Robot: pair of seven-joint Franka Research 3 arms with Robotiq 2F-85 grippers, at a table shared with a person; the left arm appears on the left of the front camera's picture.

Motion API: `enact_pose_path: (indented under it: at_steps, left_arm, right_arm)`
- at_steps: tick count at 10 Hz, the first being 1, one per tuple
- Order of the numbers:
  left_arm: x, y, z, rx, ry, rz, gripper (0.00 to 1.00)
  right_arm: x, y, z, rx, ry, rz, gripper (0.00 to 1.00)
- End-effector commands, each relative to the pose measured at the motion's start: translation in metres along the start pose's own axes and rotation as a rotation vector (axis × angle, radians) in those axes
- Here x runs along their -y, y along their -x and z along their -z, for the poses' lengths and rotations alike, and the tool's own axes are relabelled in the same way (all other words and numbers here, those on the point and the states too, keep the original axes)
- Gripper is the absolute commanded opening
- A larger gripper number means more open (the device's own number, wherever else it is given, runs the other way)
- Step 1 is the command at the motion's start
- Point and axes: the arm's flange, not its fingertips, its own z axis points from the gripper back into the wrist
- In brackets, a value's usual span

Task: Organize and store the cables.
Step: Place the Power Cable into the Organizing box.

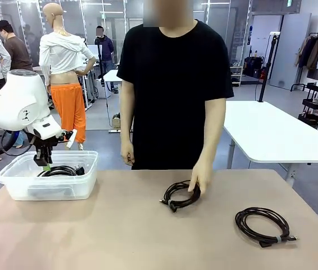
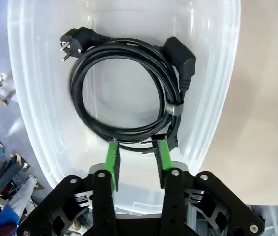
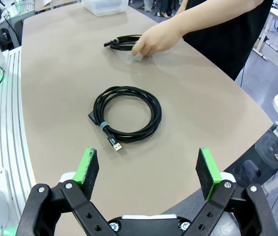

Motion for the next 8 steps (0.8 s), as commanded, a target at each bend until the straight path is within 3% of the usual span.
enact_pose_path:
  at_steps: [1,3,4,5,7,8]
  left_arm:
    - [-0.007,0.002,-0.005,0.031,0.019,0.014,1.00]
    - [-0.003,0.004,-0.009,0.036,0.010,0.014,1.00]
    - [0.000,0.005,-0.010,0.039,0.008,0.009,0.90]
    - [0.005,0.007,-0.011,0.041,0.009,0.004,0.99]
    - [0.021,0.010,-0.013,0.031,0.005,-0.007,1.00]
    - [0.001,0.001,-0.009,0.014,-0.008,-0.008,1.00]
  right_arm:
    - [-0.002,-0.004,0.001,-0.003,0.017,0.027,1.00]
    - [-0.002,-0.004,0.001,-0.003,0.017,0.027,1.00]
    - [-0.002,-0.004,0.001,-0.003,0.017,0.027,1.00]
    - [-0.002,-0.004,0.001,-0.003,0.017,0.027,1.00]
    - [-0.002,-0.004,0.001,-0.003,0.017,0.027,1.00]
    - [-0.002,-0.004,0.001,-0.003,0.017,0.027,1.00]
